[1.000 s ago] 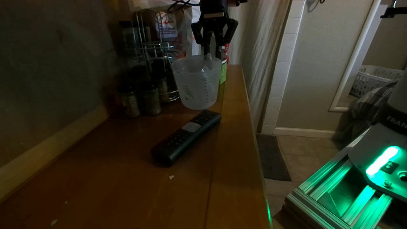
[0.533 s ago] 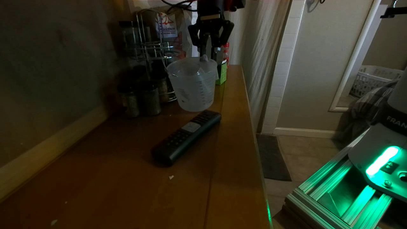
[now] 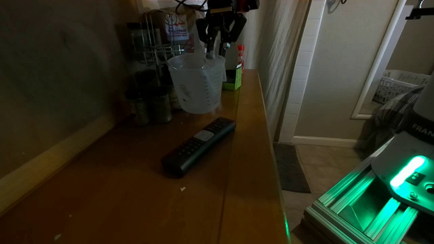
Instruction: Pick up the clear jar and move it to the left
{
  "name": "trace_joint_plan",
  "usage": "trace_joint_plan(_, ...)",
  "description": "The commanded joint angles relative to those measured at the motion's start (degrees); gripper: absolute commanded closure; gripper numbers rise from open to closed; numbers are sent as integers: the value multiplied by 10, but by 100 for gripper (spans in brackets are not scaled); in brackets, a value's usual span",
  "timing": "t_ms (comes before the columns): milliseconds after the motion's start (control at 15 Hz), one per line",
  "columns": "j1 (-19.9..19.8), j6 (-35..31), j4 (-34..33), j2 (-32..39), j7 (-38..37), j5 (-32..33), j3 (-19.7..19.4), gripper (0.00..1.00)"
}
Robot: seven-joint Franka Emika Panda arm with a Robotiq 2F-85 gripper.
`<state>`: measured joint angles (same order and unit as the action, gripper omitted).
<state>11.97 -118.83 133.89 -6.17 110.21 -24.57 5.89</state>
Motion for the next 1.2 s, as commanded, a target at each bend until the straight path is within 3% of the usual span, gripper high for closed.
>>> trace_joint_plan(0, -3, 32, -24, -3, 18, -35, 1, 90)
trace_joint_plan(600, 21, 35, -26, 0, 37, -84, 31, 90)
trace_joint_plan(1133, 38, 54, -31, 10, 123, -163, 53, 90)
